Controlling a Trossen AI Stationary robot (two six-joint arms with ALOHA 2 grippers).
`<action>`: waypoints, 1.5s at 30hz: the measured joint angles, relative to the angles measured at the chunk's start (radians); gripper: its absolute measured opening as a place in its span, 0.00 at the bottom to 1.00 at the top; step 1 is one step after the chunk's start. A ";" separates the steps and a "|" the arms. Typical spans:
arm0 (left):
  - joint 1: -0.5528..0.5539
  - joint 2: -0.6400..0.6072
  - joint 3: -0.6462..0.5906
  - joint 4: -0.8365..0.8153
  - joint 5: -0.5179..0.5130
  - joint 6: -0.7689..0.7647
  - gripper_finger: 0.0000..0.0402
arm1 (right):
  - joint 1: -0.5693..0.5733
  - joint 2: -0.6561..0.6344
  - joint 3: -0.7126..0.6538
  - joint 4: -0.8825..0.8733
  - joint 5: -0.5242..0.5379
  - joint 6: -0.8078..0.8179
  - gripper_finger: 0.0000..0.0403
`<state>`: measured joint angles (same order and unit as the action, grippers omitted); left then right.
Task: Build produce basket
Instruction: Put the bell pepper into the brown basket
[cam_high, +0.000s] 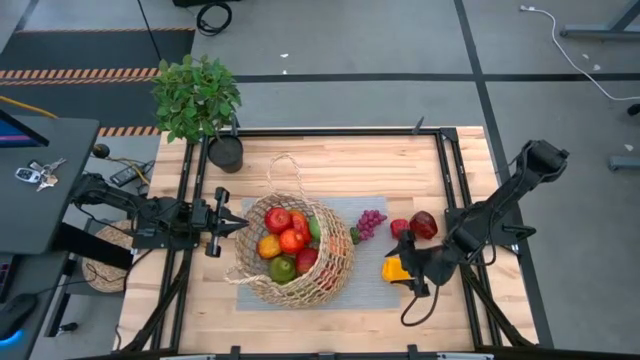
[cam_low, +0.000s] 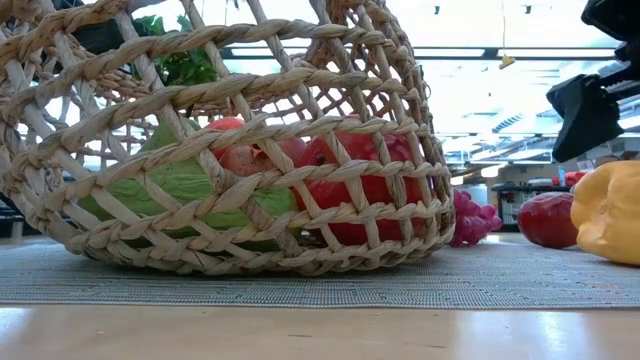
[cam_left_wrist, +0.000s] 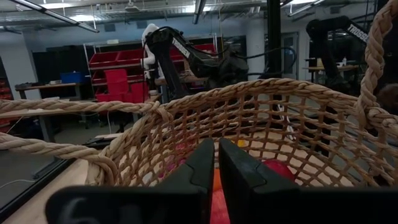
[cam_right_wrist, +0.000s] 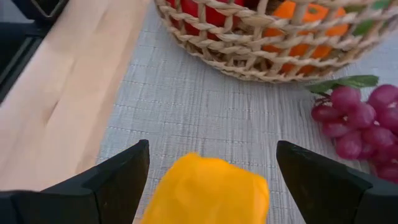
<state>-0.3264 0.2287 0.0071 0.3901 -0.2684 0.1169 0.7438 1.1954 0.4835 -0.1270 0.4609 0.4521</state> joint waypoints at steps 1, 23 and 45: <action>0.000 0.000 0.000 0.000 0.000 0.000 0.07 | 0.011 0.006 0.000 -0.001 0.022 0.011 0.88; 0.000 0.000 0.000 0.000 0.000 0.000 0.08 | 0.040 0.191 0.000 -0.048 0.049 0.415 0.88; 0.000 0.000 0.000 0.000 0.000 0.000 0.09 | -0.006 0.211 0.001 -0.014 0.027 0.419 0.82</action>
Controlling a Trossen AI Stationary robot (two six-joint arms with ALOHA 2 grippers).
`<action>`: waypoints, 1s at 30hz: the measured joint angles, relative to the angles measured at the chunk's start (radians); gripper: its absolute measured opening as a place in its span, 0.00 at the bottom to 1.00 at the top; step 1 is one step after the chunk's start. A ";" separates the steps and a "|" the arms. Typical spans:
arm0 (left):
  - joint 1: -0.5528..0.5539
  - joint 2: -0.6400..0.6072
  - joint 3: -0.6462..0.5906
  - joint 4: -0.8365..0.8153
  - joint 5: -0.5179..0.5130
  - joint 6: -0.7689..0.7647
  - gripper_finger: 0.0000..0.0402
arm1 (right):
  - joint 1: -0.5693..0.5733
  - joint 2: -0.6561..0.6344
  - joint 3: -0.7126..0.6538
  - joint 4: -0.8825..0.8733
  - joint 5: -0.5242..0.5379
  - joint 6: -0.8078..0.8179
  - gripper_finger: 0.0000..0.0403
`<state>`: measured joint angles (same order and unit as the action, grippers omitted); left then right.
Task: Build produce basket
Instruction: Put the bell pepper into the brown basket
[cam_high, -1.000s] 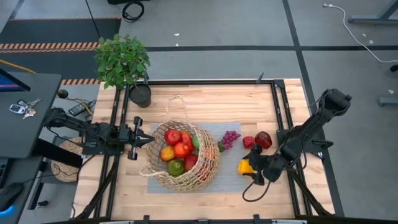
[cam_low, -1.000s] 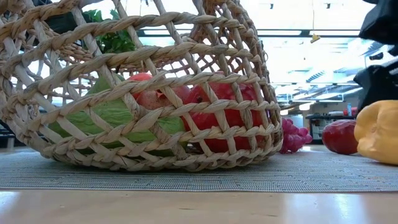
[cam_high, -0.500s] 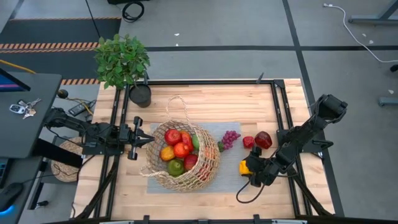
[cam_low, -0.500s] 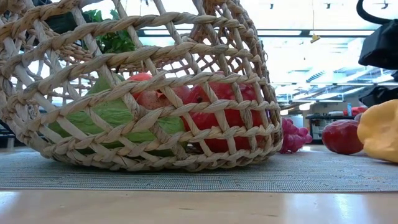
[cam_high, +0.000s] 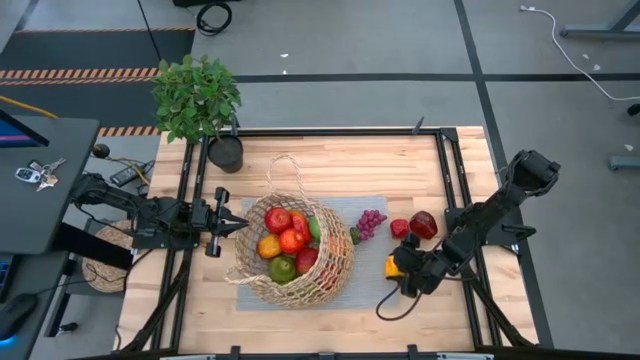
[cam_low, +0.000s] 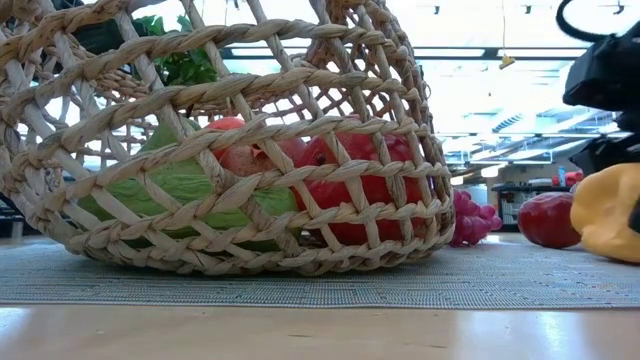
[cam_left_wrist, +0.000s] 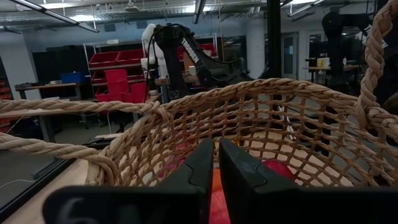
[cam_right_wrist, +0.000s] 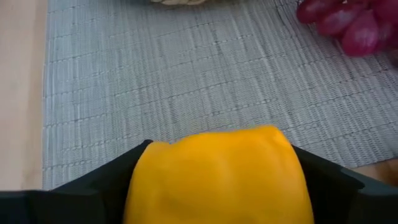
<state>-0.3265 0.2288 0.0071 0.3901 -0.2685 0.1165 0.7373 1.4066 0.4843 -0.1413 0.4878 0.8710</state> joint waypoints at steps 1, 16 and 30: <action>0.000 0.000 0.000 0.000 0.000 0.000 0.08 | -0.010 -0.001 0.000 0.001 -0.011 -0.003 0.79; 0.000 0.000 0.000 0.000 0.000 0.000 0.09 | -0.180 -0.137 0.192 0.012 -0.047 -0.416 0.78; 0.000 0.000 0.000 0.000 0.000 0.000 0.09 | -0.340 -0.264 0.332 0.511 -0.109 -1.298 0.76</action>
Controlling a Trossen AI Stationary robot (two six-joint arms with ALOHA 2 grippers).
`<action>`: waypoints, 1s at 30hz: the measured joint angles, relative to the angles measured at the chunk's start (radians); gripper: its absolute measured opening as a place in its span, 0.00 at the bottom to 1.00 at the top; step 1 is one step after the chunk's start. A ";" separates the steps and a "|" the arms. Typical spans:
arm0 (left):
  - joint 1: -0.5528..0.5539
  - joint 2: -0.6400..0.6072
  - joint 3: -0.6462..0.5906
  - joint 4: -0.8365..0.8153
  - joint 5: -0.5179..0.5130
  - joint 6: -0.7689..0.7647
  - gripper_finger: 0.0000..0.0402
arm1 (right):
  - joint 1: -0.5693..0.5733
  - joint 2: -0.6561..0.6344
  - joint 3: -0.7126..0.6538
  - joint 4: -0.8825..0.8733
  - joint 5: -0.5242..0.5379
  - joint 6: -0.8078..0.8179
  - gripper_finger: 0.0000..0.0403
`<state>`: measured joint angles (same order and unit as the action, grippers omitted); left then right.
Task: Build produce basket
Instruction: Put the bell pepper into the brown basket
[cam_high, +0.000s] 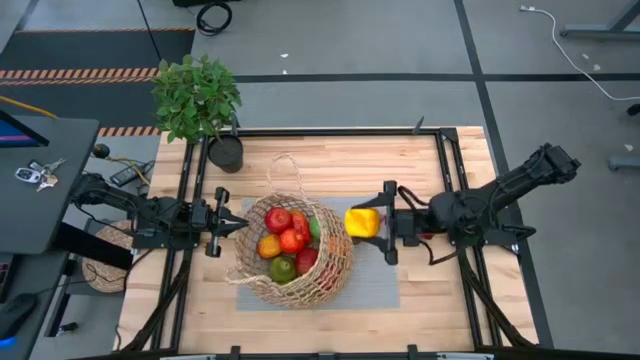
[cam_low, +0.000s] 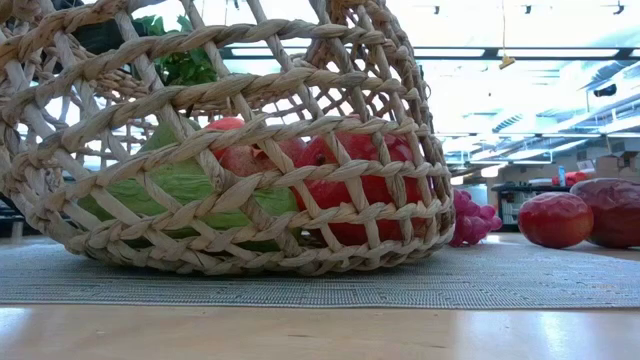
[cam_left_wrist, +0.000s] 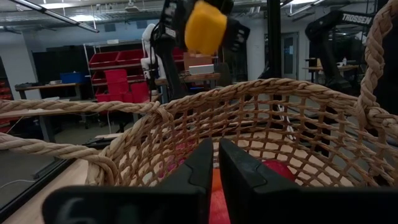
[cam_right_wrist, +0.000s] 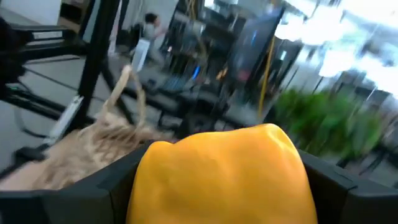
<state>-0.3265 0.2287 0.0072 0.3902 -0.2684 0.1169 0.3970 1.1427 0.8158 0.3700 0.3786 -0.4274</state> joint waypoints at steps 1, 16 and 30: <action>0.000 0.000 0.000 0.000 0.000 0.000 0.09 | -0.003 0.004 0.000 0.031 -0.003 -0.049 0.76; 0.000 0.000 0.000 0.000 0.000 0.000 0.09 | -0.061 0.232 0.030 0.316 0.006 -0.492 0.76; 0.000 0.000 0.000 0.000 0.000 0.000 0.08 | -0.097 0.425 0.402 -0.196 -0.027 -0.380 0.76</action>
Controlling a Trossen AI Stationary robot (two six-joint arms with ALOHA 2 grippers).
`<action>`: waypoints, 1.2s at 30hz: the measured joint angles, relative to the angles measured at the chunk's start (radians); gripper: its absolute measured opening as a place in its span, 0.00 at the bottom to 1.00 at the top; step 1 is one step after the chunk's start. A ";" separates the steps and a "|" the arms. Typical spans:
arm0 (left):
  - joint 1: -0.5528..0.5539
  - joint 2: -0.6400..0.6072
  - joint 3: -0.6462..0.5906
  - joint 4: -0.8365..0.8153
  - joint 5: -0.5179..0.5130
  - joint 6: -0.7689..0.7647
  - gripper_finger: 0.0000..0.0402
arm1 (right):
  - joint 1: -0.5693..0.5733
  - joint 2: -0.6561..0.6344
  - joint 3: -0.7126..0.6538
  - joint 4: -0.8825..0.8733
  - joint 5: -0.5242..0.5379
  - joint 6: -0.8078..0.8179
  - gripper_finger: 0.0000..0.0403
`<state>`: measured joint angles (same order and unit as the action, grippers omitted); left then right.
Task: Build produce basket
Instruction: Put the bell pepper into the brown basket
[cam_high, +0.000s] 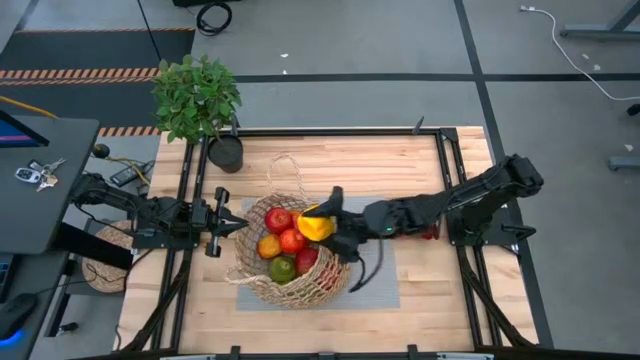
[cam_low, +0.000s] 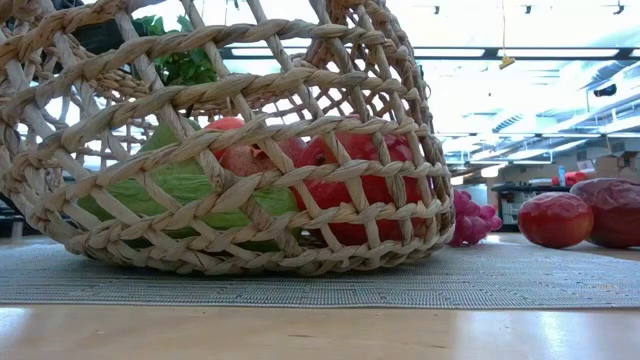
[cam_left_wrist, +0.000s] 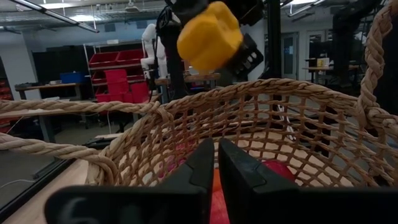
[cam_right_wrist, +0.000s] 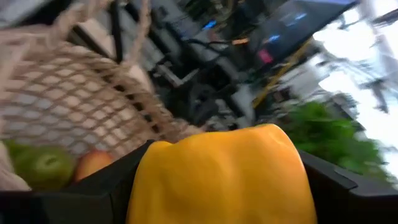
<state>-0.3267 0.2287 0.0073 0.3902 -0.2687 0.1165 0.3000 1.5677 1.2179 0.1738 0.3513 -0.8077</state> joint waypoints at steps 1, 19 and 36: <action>0.000 0.000 0.000 0.000 0.000 0.000 0.08 | -0.004 0.017 0.029 -0.043 -0.025 0.023 0.76; 0.000 0.000 0.000 0.000 0.000 0.000 0.09 | -0.118 0.127 0.243 -0.288 -0.435 0.248 0.76; 0.000 0.000 0.000 0.000 0.000 0.000 0.09 | -0.193 0.134 0.243 -0.261 -0.531 0.463 0.76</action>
<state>-0.3265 0.2287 0.0072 0.3901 -0.2687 0.1169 0.1070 1.7016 1.4605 -0.0872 -0.1794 -0.3443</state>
